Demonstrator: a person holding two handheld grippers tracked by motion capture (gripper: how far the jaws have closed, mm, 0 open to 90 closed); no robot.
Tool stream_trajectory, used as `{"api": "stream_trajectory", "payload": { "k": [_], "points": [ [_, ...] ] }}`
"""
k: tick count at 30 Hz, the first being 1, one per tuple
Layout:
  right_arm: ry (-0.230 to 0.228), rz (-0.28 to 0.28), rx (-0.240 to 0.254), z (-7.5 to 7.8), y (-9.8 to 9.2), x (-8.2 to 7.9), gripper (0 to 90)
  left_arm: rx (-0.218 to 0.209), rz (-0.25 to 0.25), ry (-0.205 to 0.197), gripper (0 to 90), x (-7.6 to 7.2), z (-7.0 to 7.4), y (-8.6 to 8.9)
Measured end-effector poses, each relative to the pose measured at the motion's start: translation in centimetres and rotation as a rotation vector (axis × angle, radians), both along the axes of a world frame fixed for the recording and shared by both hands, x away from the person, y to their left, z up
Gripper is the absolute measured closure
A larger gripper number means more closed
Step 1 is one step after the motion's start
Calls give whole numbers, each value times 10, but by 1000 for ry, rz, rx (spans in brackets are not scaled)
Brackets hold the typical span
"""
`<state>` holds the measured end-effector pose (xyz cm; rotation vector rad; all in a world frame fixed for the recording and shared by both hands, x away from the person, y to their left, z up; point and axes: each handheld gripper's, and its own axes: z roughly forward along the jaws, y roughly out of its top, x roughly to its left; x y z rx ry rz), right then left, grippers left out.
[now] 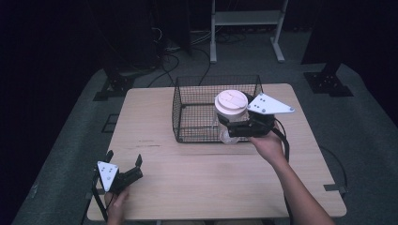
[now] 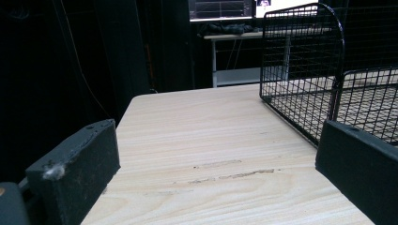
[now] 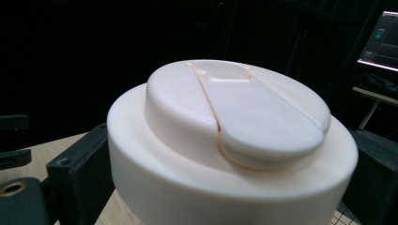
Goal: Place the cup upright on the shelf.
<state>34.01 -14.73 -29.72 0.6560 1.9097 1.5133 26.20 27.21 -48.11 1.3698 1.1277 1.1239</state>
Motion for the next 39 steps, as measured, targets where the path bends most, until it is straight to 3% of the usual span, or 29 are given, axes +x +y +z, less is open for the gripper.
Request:
{"api": "stream_trajectory", "payload": {
  "k": [8,22,39],
  "points": [
    [-9,0,-25,9,10,9,45,1,-1,0,0,0,0,0],
    [-3,-6,-46,21,26,40,45,-7,1,0,0,0,0,1],
    [26,-17,-67,11,44,75,45,-9,-2,0,0,0,0,1]
  ]
}}
